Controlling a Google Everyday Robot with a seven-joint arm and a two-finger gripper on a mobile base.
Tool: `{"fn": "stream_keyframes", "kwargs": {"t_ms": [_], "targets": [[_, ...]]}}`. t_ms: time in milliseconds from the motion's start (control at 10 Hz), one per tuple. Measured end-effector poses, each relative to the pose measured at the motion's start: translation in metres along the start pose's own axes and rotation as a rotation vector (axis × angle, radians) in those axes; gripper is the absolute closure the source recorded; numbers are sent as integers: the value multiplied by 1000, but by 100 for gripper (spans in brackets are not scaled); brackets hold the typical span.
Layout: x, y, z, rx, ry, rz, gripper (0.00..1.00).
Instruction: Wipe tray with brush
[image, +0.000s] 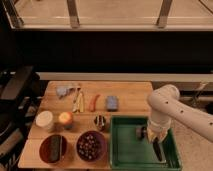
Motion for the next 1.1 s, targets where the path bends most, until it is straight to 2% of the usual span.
{"fn": "stream_keyframes", "kwargs": {"t_ms": [200, 500, 700, 900, 1100], "targets": [[0, -8, 7, 14, -15, -36, 100], [-13, -41, 24, 73, -43, -87, 100], [-32, -59, 27, 110, -42, -78, 100], [-46, -53, 25, 121, -37, -47, 100], [-54, -29, 22, 102, -36, 10, 100]]}}
